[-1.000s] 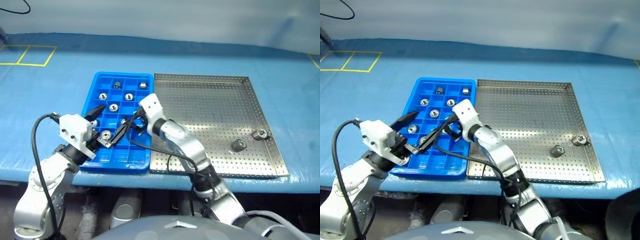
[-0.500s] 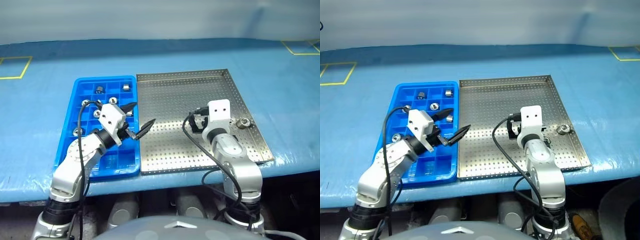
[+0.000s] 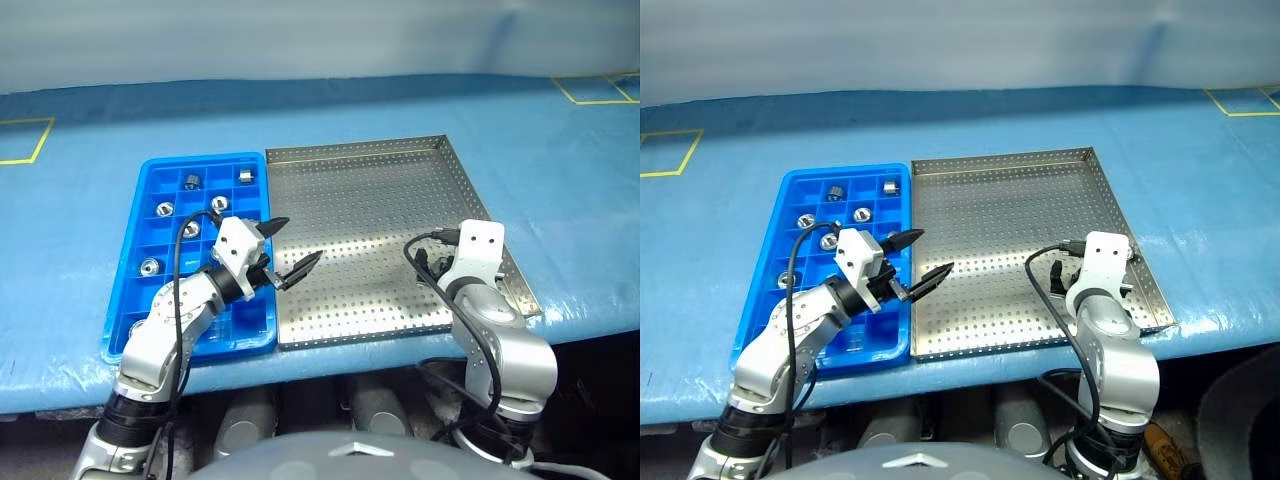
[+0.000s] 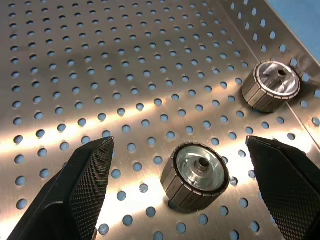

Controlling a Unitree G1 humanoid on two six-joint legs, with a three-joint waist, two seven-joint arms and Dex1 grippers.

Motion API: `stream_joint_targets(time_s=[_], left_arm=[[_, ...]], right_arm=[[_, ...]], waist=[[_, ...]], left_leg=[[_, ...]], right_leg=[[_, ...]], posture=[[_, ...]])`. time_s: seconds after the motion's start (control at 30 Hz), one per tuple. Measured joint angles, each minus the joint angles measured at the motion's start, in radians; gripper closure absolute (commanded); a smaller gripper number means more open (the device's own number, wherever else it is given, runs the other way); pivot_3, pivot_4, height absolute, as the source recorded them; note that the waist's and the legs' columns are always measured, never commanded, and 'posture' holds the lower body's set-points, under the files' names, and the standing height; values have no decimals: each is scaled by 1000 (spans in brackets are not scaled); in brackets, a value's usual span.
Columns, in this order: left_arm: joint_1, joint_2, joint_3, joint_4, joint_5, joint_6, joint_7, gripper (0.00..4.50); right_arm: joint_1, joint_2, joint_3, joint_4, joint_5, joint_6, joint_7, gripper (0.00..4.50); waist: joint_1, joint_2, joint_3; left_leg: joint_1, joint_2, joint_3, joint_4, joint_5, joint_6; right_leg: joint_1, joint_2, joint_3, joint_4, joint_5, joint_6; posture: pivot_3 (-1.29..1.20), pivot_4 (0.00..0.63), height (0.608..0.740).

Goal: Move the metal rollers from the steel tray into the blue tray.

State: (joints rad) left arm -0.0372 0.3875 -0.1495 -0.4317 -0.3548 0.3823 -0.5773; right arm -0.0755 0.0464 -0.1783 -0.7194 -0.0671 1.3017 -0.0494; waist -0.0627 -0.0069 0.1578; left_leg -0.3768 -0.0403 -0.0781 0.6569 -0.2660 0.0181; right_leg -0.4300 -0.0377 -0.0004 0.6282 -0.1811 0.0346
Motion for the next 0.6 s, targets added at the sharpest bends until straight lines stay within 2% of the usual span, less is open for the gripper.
stream_joint_targets(time_s=[0.43,0.53,0.6], left_arm=[[5,15,0,1,3,2,-20,0],[5,16,0,2,3,2,-22,0],[8,16,0,3,3,2,-22,0]], right_arm=[[1,24,-56,63,20,7,1,25],[1,24,-58,82,21,-1,-1,620],[1,21,-57,86,20,-14,-1,1287]], waist=[[-1,0,0],[-1,0,0],[0,0,0]], left_leg=[[0,0,0,0,0,0],[0,0,0,0,0,0],[0,0,0,0,0,0]], right_leg=[[0,0,0,0,0,0],[0,0,0,0,0,0],[0,0,0,0,0,0]], posture=[[-88,150,740],[-82,150,740],[-82,150,740]])
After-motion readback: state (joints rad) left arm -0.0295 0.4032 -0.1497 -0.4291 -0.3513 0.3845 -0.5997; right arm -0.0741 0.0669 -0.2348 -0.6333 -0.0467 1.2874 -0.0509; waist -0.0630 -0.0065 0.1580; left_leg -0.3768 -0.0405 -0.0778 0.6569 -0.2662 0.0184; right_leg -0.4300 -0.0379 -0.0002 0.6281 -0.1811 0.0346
